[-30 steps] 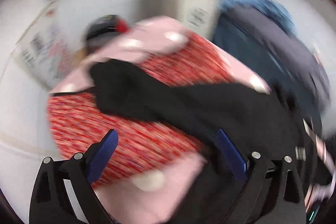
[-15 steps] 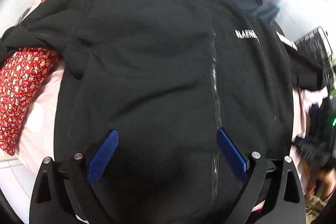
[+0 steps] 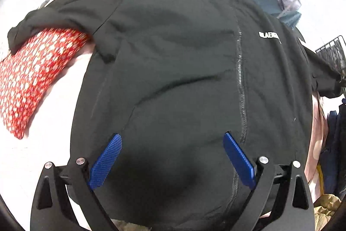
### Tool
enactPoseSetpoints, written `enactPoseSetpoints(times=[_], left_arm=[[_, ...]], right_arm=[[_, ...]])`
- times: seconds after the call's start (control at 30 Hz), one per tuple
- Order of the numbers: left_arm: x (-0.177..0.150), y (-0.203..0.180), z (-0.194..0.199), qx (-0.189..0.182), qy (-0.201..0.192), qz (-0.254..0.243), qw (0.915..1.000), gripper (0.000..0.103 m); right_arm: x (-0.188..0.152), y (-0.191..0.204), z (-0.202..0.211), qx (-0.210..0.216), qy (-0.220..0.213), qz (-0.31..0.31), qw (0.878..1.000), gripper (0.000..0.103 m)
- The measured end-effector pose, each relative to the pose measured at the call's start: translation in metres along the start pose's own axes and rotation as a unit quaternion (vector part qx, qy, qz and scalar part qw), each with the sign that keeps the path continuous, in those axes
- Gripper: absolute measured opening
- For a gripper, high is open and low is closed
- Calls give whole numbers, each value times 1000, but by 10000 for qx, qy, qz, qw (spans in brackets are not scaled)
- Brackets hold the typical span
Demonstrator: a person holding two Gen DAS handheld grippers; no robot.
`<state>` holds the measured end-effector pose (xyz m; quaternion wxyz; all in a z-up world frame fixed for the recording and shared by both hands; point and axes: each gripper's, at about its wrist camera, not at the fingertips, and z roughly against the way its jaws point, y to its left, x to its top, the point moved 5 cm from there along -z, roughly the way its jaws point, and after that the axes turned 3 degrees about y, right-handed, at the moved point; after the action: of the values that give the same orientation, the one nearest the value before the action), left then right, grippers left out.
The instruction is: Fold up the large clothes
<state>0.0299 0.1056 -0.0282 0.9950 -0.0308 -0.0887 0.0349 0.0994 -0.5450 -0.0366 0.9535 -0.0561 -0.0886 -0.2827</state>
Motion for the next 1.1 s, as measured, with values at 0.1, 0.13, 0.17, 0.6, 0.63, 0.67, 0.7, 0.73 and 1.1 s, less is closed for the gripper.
enactPoseSetpoints(times=[0.1,0.13,0.17,0.6,0.63,0.67,0.7,0.73,1.1], left_arm=[[-7,10,1,45,14,137,9999,93],[-8,13,1,60,21,173,9998,93],[-10,17,1,84,22,229,9997,93],[5,32,0,-18,-16,661,9978,93],[8,28,2,-35,-59,606,9981,93],[12,22,6,-53,-122,532,9985,93],[14,18,9,-59,-176,470,9987,93],[15,14,12,-47,-240,400,9989,93],[8,12,4,143,-39,251,9996,93]], right_arm=[[11,11,-8,-31,6,444,9990,17],[11,16,-8,60,-51,503,9987,12],[10,19,-2,200,-92,571,9981,8],[54,9,115,2185,340,490,9740,40],[64,-2,102,2022,317,213,9786,80],[72,-16,88,1738,221,-152,9844,88],[74,-32,75,1407,14,-585,9883,88],[72,-35,67,1280,-44,-715,9892,88],[12,-3,-8,212,187,330,9991,88]])
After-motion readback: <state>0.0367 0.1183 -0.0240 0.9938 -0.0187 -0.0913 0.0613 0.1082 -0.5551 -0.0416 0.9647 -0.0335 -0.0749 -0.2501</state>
